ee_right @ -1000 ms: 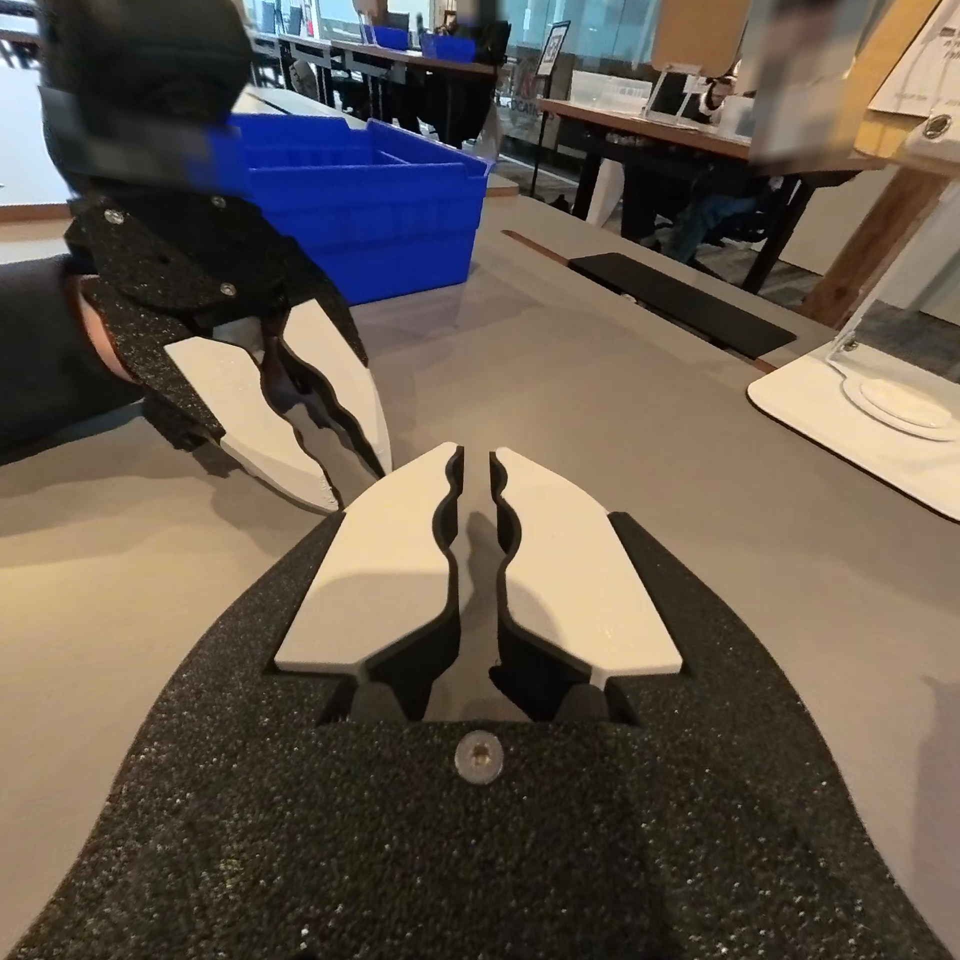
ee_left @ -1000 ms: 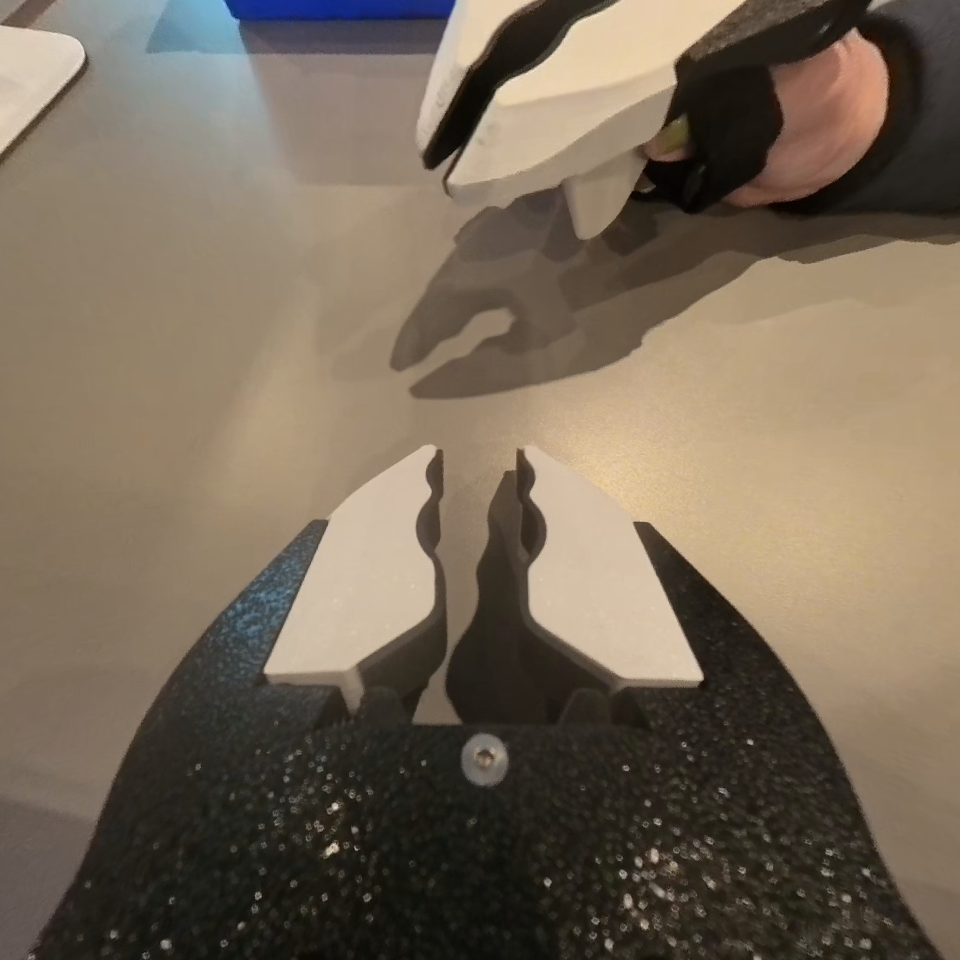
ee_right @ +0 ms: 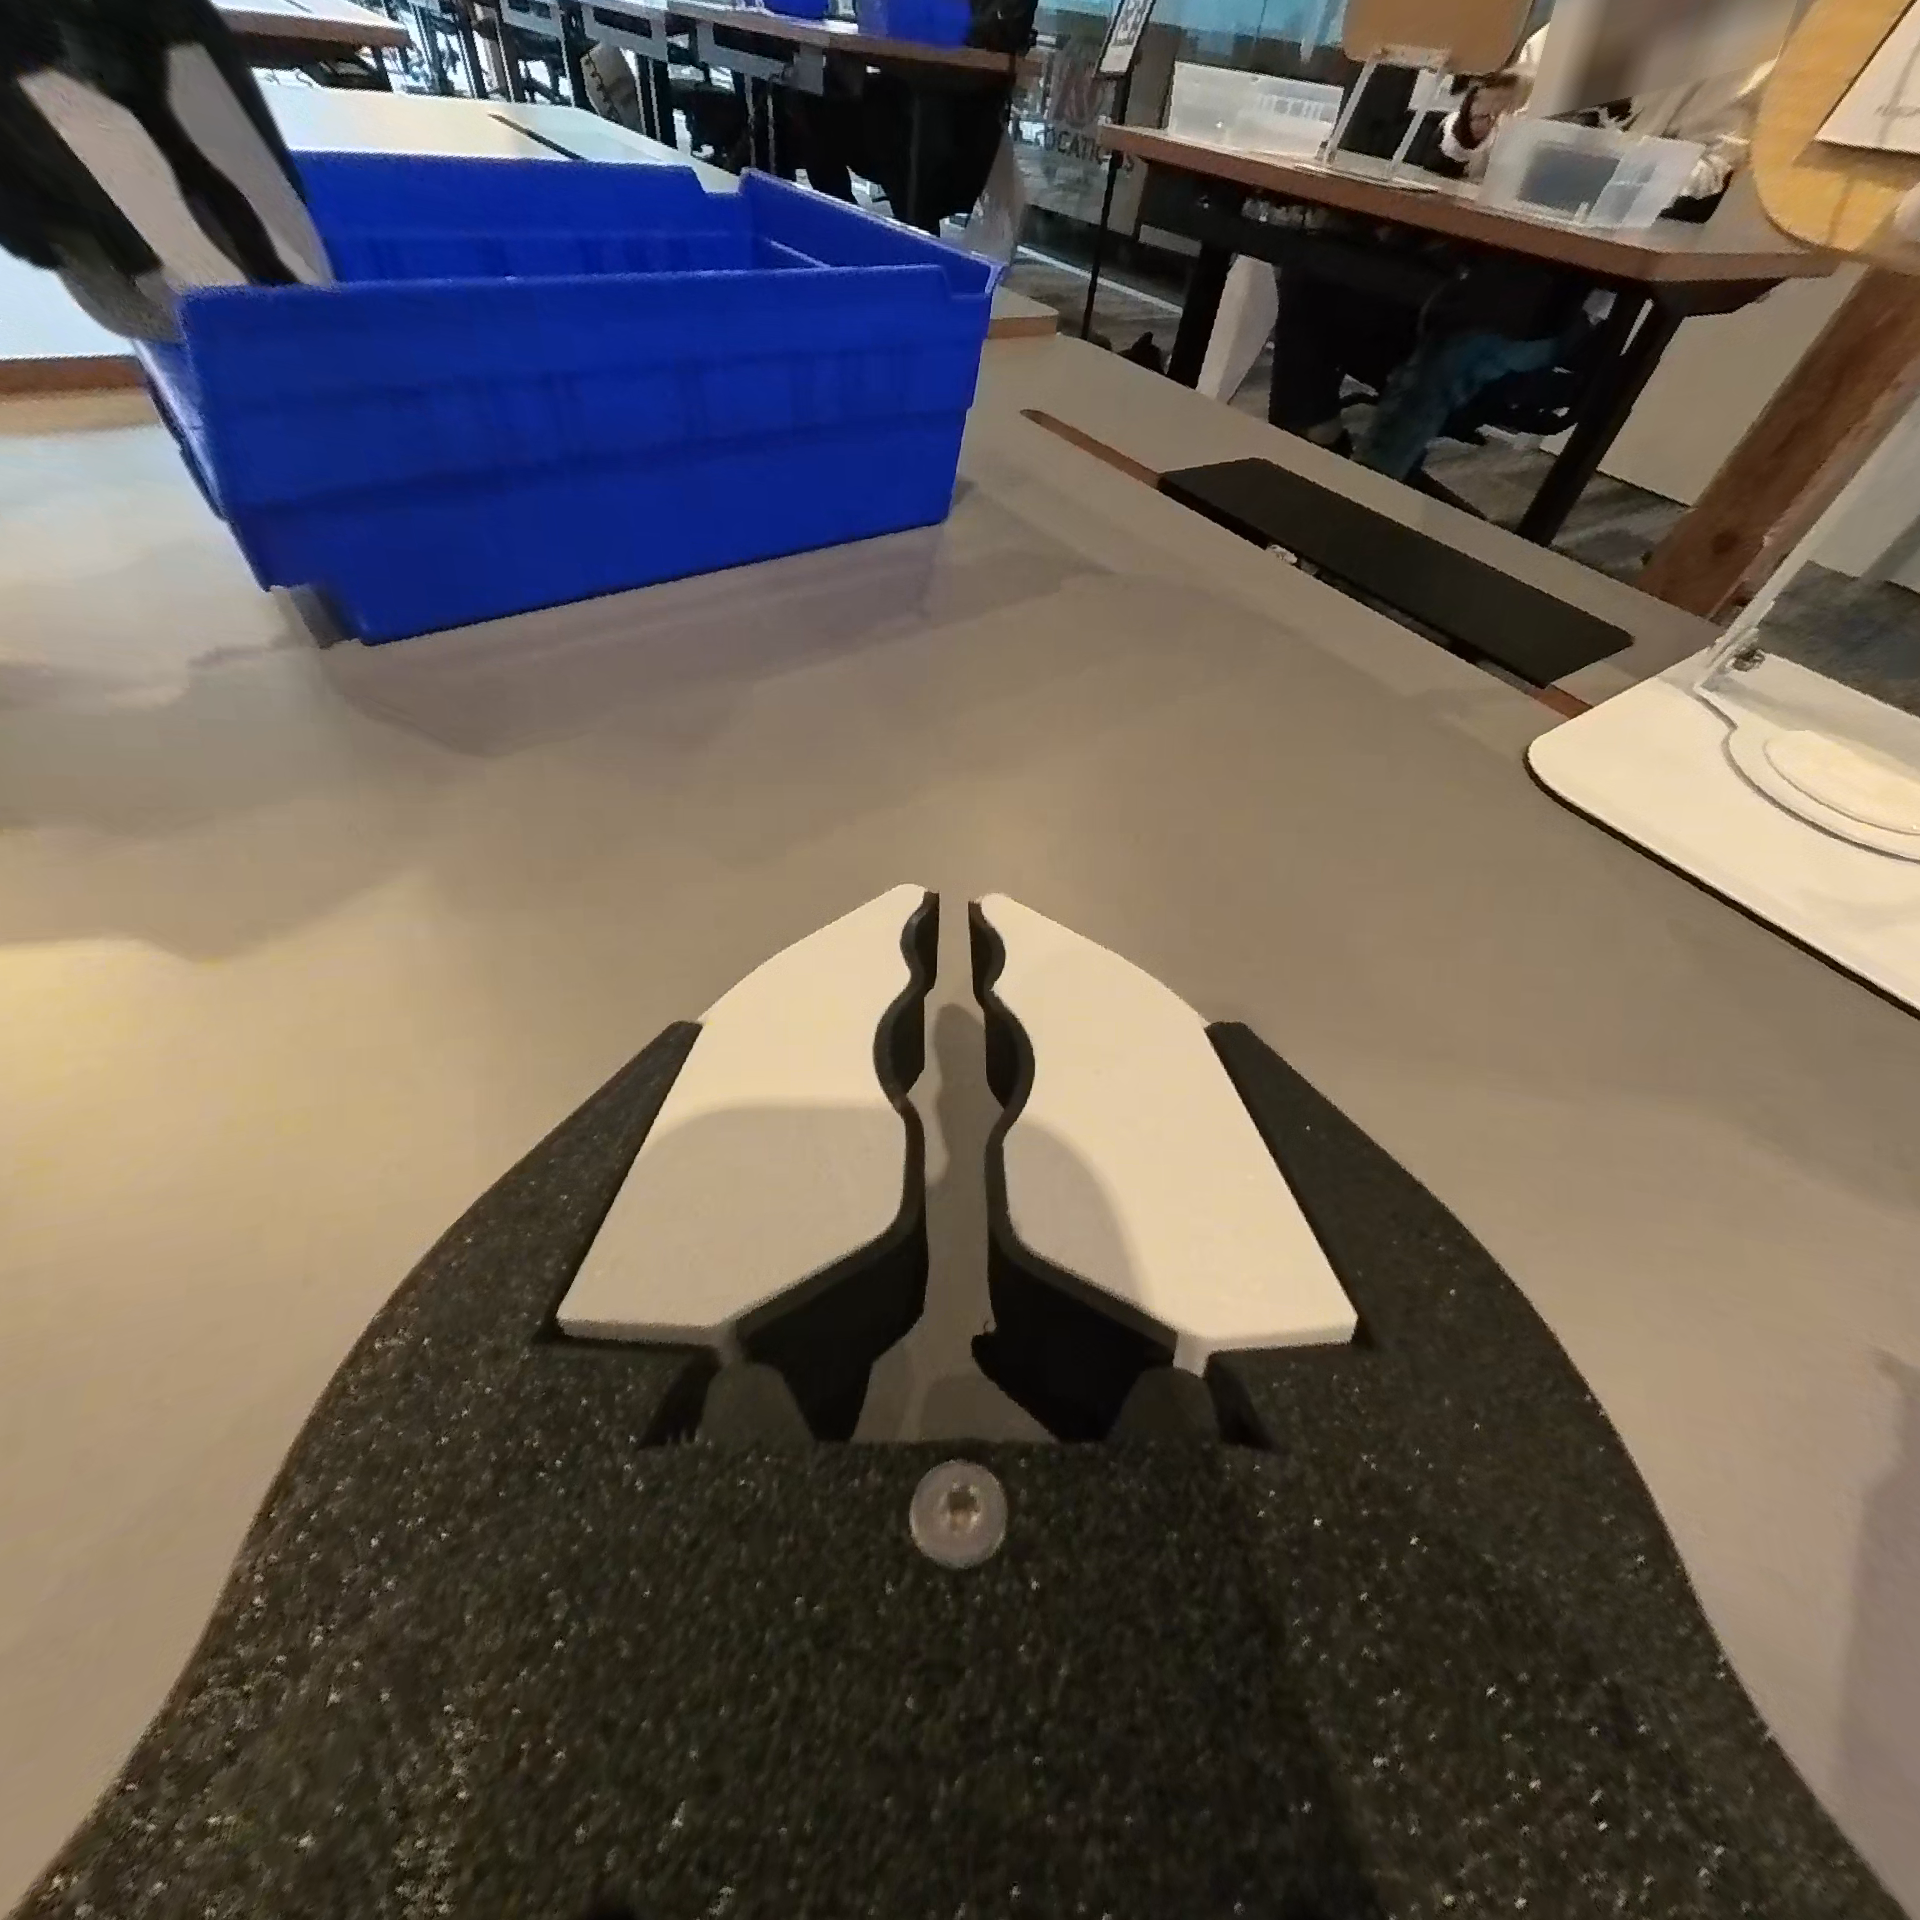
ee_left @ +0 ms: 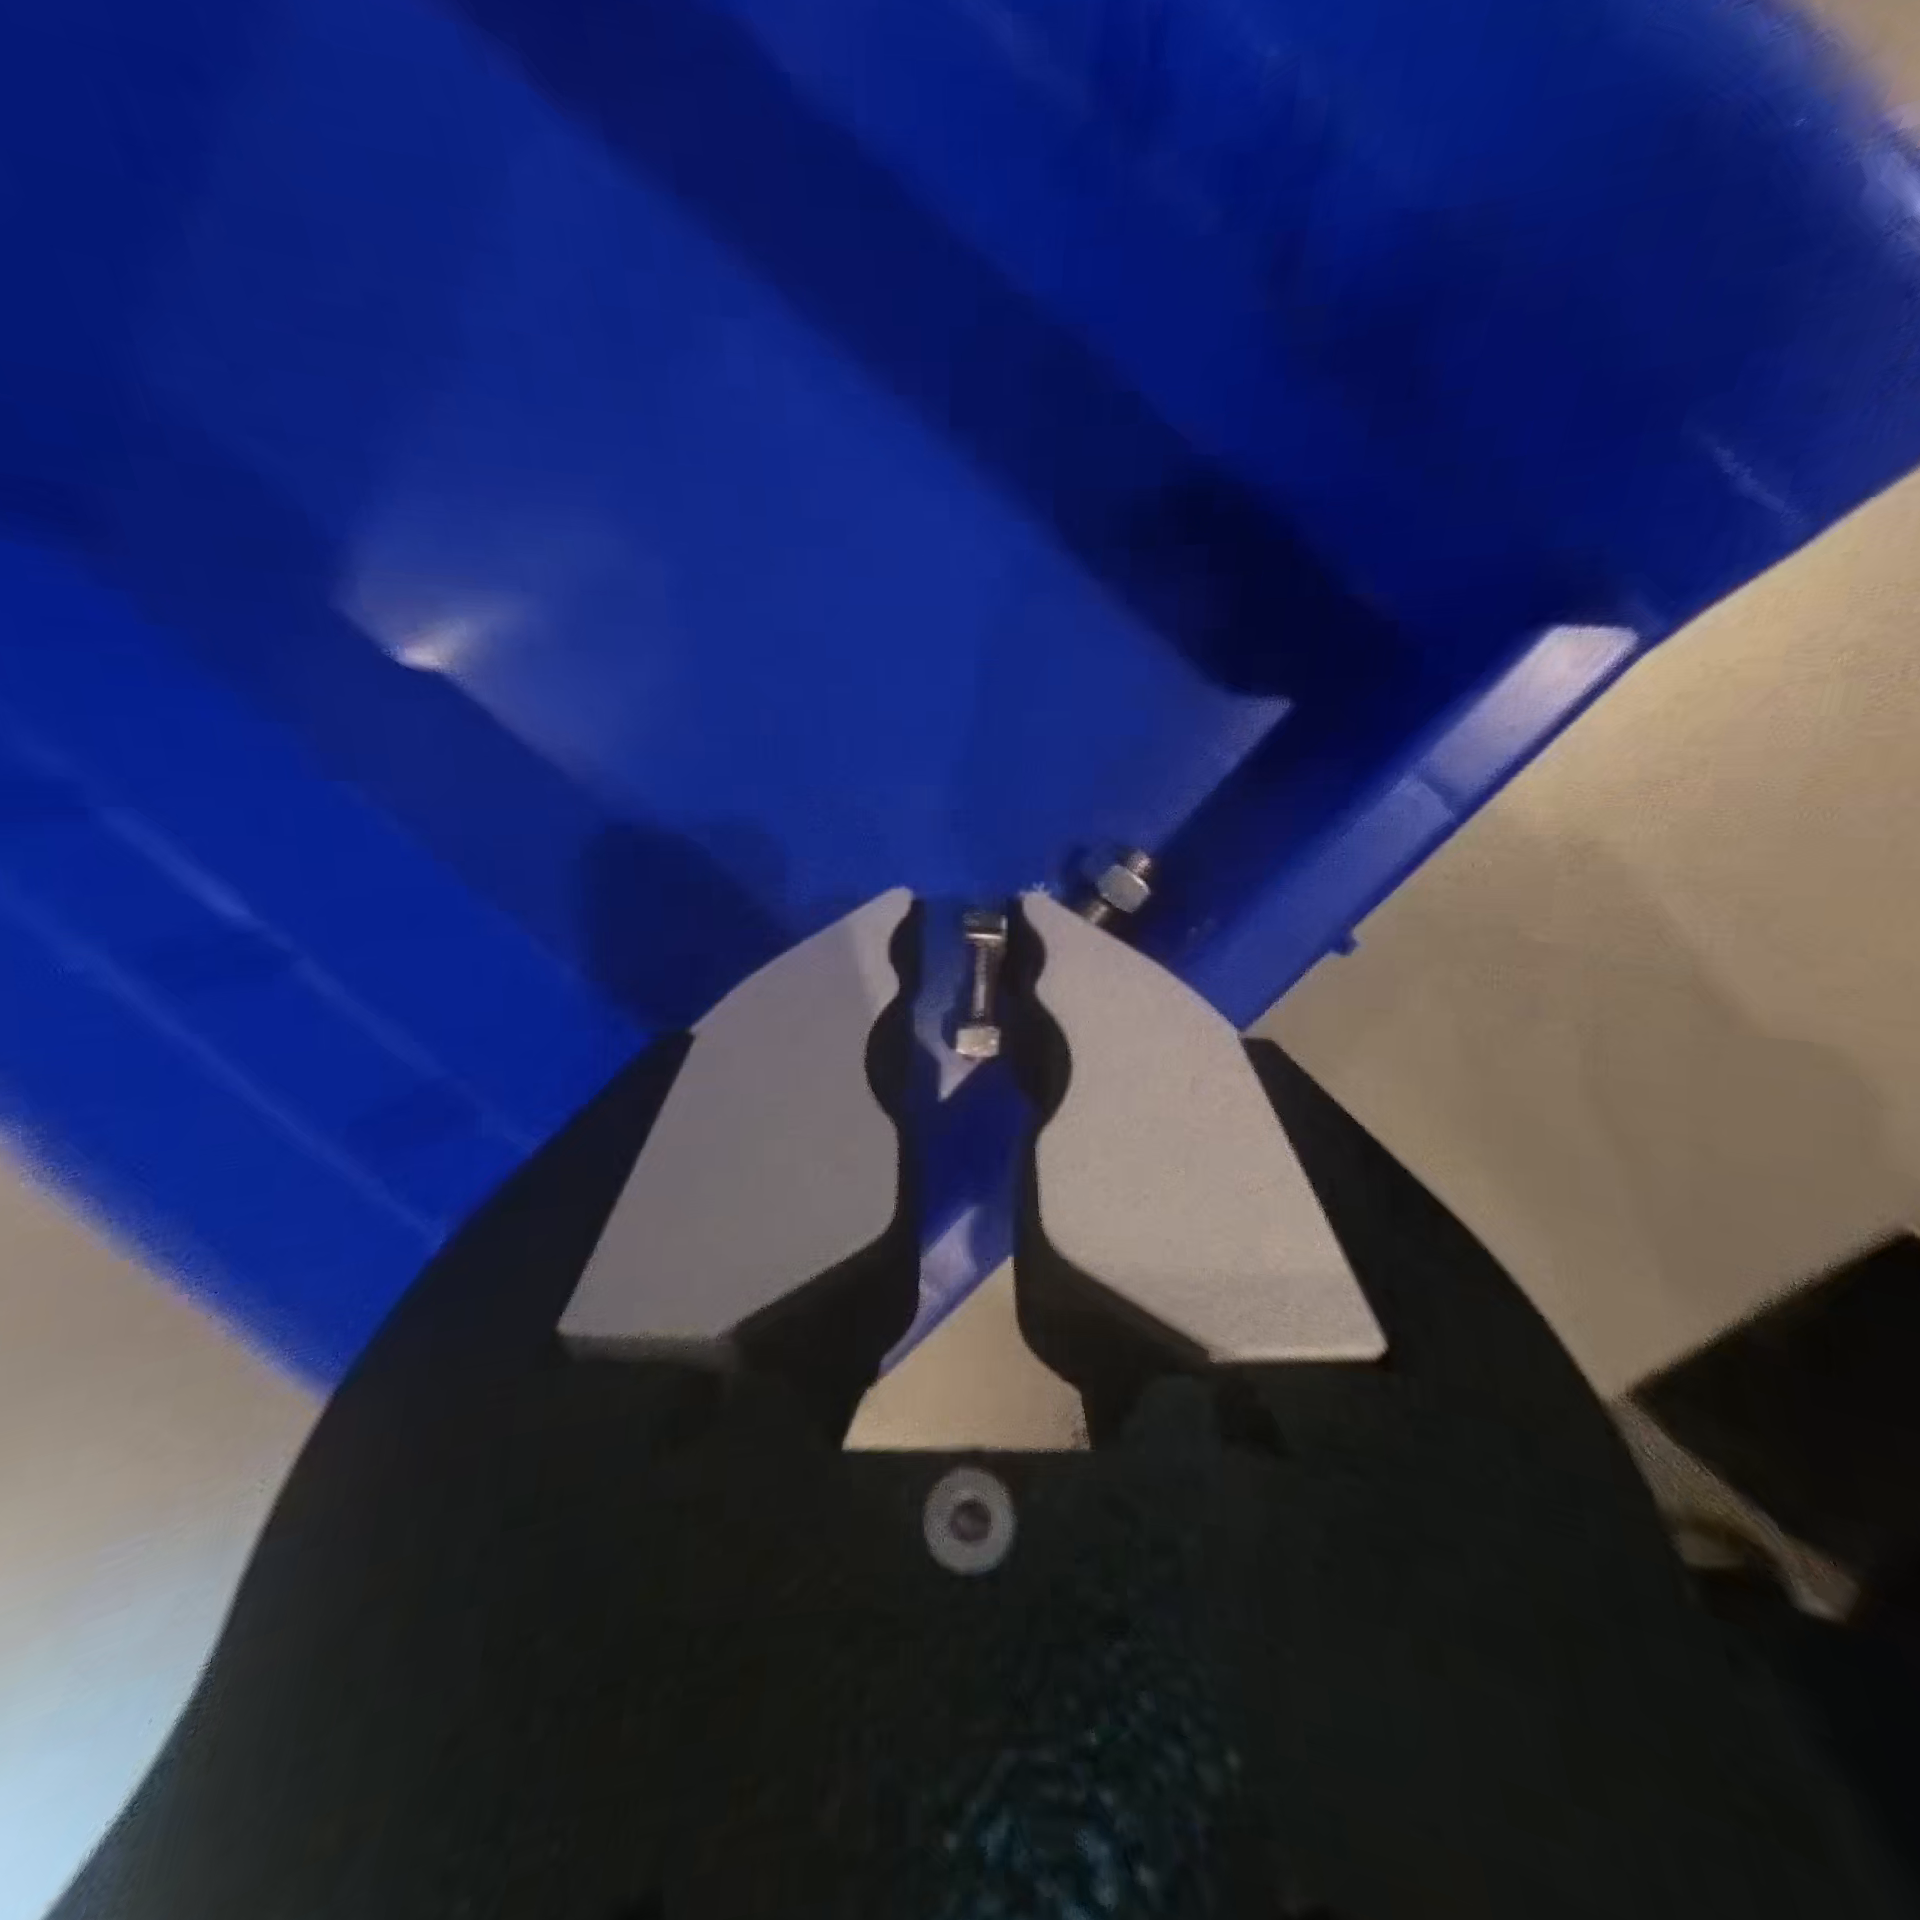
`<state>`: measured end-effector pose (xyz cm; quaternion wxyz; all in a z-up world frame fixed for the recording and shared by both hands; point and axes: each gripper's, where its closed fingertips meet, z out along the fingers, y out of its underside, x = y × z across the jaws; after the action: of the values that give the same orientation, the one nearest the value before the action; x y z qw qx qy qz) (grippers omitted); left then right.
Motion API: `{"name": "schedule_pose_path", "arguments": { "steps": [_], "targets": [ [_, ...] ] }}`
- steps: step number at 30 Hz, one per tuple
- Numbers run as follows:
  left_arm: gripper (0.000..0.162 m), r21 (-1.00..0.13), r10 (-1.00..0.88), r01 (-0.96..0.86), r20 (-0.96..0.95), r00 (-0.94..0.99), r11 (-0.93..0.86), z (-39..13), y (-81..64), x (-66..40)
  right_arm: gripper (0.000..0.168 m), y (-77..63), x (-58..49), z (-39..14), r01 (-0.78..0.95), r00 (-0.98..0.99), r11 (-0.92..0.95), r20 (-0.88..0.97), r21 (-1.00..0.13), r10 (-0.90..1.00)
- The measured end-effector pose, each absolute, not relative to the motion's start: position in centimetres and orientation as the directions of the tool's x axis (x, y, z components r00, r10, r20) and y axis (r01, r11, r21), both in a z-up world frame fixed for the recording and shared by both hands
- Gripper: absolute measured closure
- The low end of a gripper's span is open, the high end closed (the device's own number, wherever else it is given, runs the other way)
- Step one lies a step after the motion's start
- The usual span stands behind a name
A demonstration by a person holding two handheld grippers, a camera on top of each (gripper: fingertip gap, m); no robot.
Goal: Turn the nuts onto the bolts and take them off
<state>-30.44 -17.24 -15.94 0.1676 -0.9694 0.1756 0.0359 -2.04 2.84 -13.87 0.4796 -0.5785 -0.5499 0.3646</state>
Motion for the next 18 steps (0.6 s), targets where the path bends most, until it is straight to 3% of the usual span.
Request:
{"name": "schedule_pose_path", "arguments": {
  "steps": [8, 18],
  "targets": [
    [0.139, -0.012, -0.315, -0.315, 0.043, 0.948, -0.949, -18.5, -19.1, -31.2, 0.163, 2.8, -2.0, -13.8, 0.282, 0.127, 0.061, 0.101, -0.958, 0.987],
    [0.138, 0.13, -0.351, -0.358, 0.072, 0.934, -0.925, -18.7, -19.1, -31.3, 0.163, 2.8, -2.0, -13.9, 0.286, 0.124, 0.059, 0.098, -0.956, 0.987]
  ]
}}
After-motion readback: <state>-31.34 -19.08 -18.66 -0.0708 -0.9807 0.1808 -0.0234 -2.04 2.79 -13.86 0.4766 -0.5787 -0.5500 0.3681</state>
